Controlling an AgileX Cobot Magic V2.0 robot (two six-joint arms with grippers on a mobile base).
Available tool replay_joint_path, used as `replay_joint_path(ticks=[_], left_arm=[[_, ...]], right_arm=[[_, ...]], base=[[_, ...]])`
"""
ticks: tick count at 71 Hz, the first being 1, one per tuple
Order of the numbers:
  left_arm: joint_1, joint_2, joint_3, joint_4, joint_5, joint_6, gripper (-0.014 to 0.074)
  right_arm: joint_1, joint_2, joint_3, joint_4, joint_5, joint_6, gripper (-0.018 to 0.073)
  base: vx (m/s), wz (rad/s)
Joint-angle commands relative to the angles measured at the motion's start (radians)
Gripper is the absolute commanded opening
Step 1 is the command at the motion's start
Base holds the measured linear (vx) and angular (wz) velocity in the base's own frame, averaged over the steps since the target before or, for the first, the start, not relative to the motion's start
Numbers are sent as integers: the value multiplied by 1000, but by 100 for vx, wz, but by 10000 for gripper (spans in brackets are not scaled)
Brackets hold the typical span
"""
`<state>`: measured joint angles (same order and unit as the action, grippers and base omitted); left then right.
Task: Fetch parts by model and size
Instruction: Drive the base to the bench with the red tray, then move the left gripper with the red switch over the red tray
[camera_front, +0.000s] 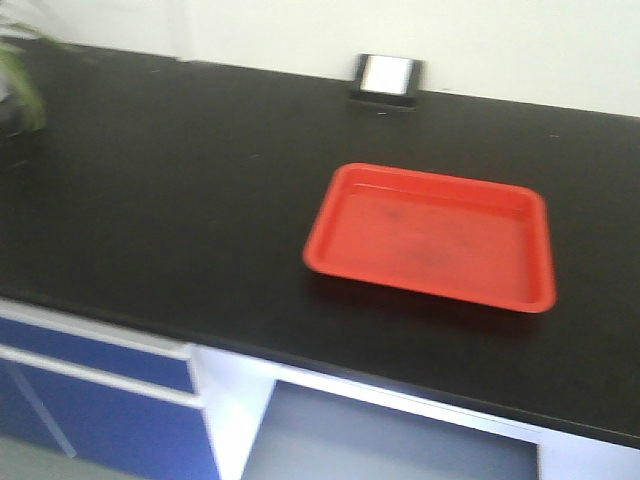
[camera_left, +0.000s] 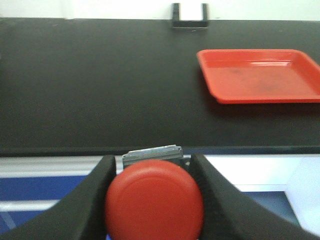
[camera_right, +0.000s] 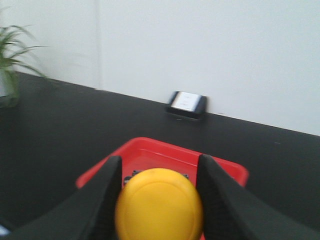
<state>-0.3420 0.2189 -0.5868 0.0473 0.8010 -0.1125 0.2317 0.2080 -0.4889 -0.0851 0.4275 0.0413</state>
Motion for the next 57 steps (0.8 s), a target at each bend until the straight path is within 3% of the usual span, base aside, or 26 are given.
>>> replay_joint_path(ticks=[1, 31, 57], left_arm=[[-4, 22, -24, -4, -78, -9, -6], [-4, 22, -24, -4, -78, -9, -6], [-4, 22, -24, -4, -78, -9, -6]], right_arm=[[-3, 10, -24, -11, -88, -7, -5], [-3, 10, -24, -11, -88, -7, -5], [-3, 10, -24, -11, -88, -7, -5]], base=[[20, -75], [17, -62], [11, -12]])
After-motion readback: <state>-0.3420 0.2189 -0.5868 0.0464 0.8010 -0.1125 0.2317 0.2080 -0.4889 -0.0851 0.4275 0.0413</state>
